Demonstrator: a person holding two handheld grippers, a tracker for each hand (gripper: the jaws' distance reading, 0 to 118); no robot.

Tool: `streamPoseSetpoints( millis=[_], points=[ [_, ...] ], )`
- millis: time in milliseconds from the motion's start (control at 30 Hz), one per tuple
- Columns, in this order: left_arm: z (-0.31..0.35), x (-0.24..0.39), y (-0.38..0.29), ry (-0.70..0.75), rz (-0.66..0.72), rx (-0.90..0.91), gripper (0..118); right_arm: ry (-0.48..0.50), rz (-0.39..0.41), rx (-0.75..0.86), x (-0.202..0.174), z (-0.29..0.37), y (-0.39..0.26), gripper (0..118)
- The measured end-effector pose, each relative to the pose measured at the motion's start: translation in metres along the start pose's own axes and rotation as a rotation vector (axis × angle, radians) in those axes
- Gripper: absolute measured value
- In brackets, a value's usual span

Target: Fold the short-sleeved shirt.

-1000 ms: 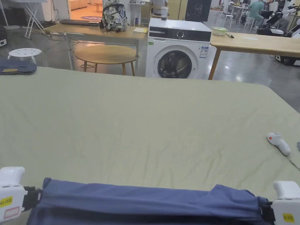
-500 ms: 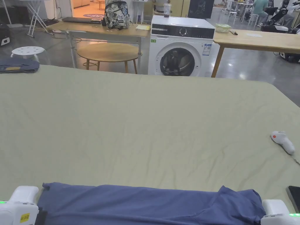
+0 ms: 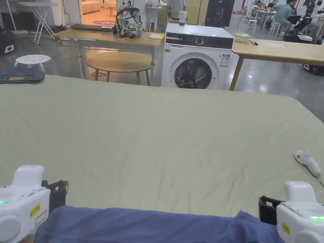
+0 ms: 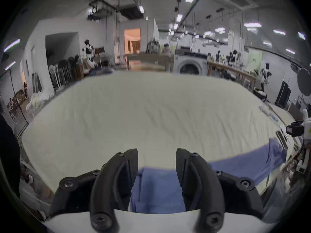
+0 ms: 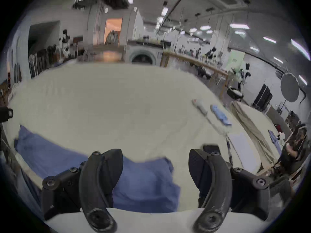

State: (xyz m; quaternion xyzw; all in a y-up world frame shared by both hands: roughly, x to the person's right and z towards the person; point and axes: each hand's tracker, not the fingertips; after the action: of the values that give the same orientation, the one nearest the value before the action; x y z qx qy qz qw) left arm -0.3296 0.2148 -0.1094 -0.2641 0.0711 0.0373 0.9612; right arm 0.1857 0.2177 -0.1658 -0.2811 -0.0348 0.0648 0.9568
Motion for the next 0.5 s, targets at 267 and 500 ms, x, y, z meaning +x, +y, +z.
streamPoseSetpoints(
  millis=[267, 500],
  points=[
    [0.013, 0.049, 0.028, 0.055, -0.058, 0.317, 43, 0.076, -0.1, 0.374, -0.069, 0.025, 0.034, 79],
    [0.018, 0.076, 0.038, 0.084, -0.136, 0.423, 11, 0.084, -0.115, 0.507, -0.106, 0.033, 0.047, 9]
  ],
)
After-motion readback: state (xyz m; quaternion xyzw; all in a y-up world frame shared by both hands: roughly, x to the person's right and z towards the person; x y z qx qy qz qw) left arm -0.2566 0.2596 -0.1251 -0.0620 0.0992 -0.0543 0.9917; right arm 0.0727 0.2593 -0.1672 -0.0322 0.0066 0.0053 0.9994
